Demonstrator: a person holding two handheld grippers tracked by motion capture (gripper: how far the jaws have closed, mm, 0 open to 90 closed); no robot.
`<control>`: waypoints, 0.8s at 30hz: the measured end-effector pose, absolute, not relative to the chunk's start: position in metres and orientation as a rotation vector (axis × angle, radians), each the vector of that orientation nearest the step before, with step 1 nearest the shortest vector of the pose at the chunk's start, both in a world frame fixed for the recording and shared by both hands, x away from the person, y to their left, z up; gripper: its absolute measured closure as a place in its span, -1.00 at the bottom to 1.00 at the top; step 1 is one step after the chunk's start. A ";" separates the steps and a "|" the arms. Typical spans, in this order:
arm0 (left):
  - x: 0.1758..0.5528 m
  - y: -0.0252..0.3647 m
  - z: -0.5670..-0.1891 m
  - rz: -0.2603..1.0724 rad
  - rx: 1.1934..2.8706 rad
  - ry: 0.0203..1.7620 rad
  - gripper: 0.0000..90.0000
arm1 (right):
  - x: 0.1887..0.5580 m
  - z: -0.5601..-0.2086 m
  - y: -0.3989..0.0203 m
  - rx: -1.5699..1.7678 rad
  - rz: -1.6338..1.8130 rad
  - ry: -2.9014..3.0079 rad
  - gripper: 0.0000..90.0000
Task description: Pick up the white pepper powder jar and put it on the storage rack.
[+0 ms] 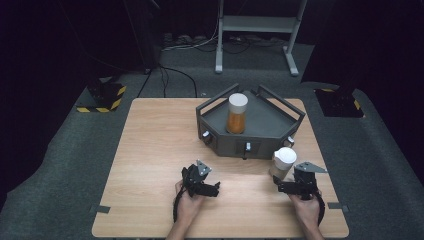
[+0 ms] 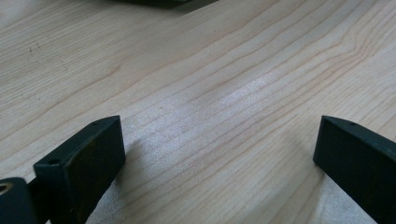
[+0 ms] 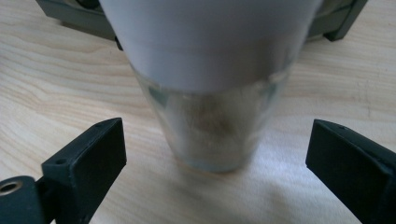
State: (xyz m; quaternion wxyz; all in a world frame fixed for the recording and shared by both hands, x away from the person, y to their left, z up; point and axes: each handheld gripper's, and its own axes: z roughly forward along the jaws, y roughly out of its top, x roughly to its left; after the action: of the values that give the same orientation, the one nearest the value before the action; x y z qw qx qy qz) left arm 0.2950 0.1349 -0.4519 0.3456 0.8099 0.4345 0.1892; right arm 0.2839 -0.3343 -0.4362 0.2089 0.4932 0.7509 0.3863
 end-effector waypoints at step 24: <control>0.295 0.135 -0.451 0.492 2.108 1.122 -0.95 | 0.297 -0.435 -0.320 1.394 1.092 2.028 -0.58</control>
State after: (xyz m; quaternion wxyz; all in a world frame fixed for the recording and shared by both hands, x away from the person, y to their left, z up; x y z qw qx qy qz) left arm 0.2955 0.1353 -0.4515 0.3443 0.8117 0.4321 0.1895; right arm 0.2974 -0.3205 -0.4352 0.2230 0.5047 0.7344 0.3953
